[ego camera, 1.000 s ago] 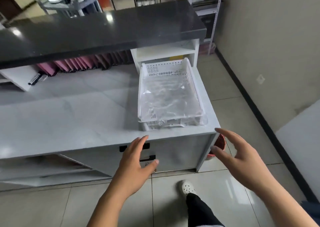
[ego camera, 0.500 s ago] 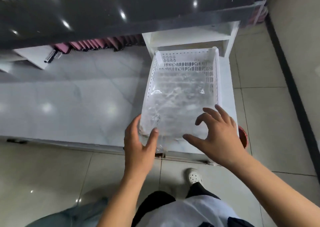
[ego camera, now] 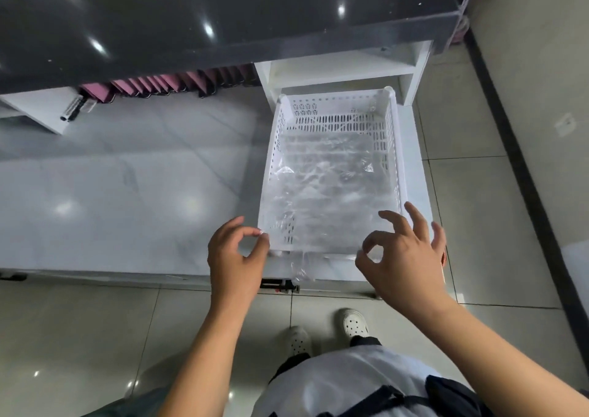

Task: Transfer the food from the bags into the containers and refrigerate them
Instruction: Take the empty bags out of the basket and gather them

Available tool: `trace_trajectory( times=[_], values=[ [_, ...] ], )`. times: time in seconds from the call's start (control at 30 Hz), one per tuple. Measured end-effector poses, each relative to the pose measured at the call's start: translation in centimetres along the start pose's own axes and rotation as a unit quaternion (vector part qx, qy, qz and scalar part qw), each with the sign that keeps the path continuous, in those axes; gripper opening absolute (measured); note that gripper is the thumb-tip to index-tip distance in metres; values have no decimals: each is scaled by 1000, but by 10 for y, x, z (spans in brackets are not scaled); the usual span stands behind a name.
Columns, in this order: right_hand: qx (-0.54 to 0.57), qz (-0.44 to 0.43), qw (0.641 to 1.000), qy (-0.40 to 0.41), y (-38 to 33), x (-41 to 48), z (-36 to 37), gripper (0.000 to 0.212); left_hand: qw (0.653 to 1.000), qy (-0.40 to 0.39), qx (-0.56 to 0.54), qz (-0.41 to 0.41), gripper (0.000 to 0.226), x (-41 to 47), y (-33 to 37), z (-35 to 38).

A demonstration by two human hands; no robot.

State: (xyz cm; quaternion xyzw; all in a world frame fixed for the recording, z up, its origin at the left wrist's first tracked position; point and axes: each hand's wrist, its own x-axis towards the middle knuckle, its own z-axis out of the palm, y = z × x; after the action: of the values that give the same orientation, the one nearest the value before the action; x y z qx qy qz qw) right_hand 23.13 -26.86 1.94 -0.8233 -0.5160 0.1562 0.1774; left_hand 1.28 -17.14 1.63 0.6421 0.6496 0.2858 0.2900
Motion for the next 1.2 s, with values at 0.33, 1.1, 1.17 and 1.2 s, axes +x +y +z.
trace_trajectory(
  times=[0.33,1.1,1.17,1.2],
  values=[
    [224,75,964,121,3,-23,-46,16,965,-123,-232,10,10,-22,42,-24],
    [-44,-116,992,-30,85,-33,-24,120,911,-216,116,331,114,-4,-29,0],
    [-57,-157,985,-36,86,-22,-18,112,906,-201,100,358,102,3,-24,10],
    [-56,-175,982,-39,84,-18,-16,102,903,-194,90,372,93,6,-23,14]
  ],
)
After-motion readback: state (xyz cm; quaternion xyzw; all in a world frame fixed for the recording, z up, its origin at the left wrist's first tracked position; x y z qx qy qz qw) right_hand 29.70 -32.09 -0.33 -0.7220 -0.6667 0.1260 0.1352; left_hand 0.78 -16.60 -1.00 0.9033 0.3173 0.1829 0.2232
